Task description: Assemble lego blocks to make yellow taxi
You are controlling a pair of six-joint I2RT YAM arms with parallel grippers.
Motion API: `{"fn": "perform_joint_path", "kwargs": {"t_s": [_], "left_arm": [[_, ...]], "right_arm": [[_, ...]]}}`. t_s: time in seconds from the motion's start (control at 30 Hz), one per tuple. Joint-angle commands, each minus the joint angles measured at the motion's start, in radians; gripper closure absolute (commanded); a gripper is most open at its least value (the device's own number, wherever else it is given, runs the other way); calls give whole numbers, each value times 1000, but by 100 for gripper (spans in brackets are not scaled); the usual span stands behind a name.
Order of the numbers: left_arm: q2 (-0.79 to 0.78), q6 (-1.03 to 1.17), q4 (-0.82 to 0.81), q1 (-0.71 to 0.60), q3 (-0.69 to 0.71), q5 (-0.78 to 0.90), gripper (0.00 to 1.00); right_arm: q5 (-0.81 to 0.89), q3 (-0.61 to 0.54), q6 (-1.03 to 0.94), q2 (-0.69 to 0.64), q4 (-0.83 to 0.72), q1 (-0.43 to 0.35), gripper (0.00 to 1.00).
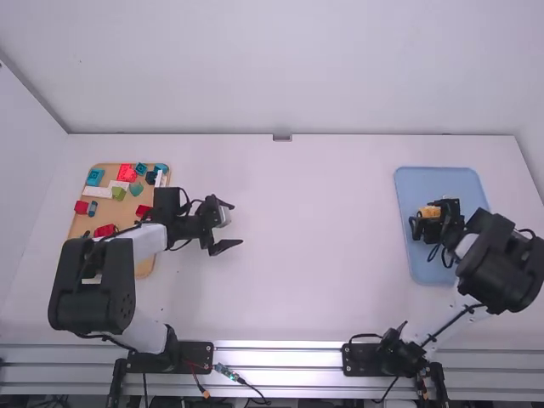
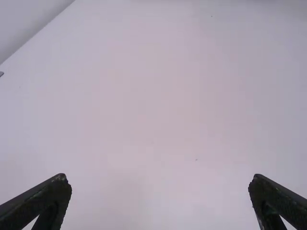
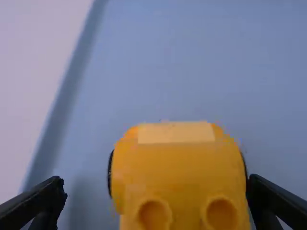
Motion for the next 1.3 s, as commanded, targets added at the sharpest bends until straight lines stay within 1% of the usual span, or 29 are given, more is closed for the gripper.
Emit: {"fn": "perform_joint_path", "kwargs": {"t_s": [0.0, 0.07, 0.1, 0.2, 0.27, 0.3, 0.33, 0.37, 0.4, 0.5, 0.53, 0.57, 0.6, 0.67, 0.7, 0.77, 0.8, 0.83, 0.93, 1.03, 1.1, 1.27], "left_arm": [[-15, 14, -3, 4, -14, 27, 1], [-15, -44, 17, 3, -13, 25, 1], [-15, -62, 24, 3, -13, 24, 1], [-15, -344, 161, 3, -13, -68, 1], [-15, -458, 213, 3, -13, -119, 1], [-15, -556, 248, 1, -10, -166, 1], [-15, -608, 261, -4, -5, -199, 1], [-15, -687, 267, -12, 7, -270, 1], [-15, -724, 261, -18, 16, -308, 1], [-18, -873, 185, -46, 70, -501, 1], [-18, -878, 179, -47, 73, -508, 1], [-22, -899, 141, -56, 93, -548, 1], [-29, -929, 69, -70, 130, -602, 1], [-34, -950, 16, -79, 158, -632, 1], [-38, -977, -47, -88, 193, -662, 1], [-41, -1020, -130, -94, 240, -699, 1], [-43, -1042, -184, -95, 273, -723, 3], [-43, -1048, -207, -95, 287, -733, 1], [-43, -1071, -362, -95, 378, -760, 1], [-51, -1075, -409, -87, 405, -765, 2], [-70, -1075, -390, -69, 386, -783, 4], [-124, -1075, -335, -68, 331, -838, 9]], "right_arm": [[-6, 13, 2, -114, -44, 6, 1], [-6, 13, 3, -201, -126, 8, 1], [-6, 13, 3, -213, -137, 10, 1], [56, 14, 41, -347, -242, 47, 1], [95, 17, 68, -394, -283, 68, 1], [124, 24, 74, -433, -330, 91, 1], [143, 32, 73, -461, -369, 113, 1], [176, 47, 74, -498, -428, 150, 1], [188, 53, 74, -509, -448, 164, 1], [281, 85, 76, -565, -554, 263, 1], [291, 88, 81, -569, -562, 272, 1], [315, 95, 94, -577, -580, 296, 1], [369, 113, 138, -586, -612, 342, 1], [406, 127, 169, -587, -636, 372, 1], [447, 147, 204, -586, -671, 405, 1], [481, 170, 237, -586, -714, 444, 1], [495, 184, 241, -586, -745, 466, 0], [495, 188, 243, -586, -752, 473, 1], [495, 216, 285, -586, -798, 523, 1], [502, 211, 298, -594, -794, 549, 1], [521, 192, 317, -613, -775, 567, 3], [577, 135, 374, -669, -719, 624, 9]]}}
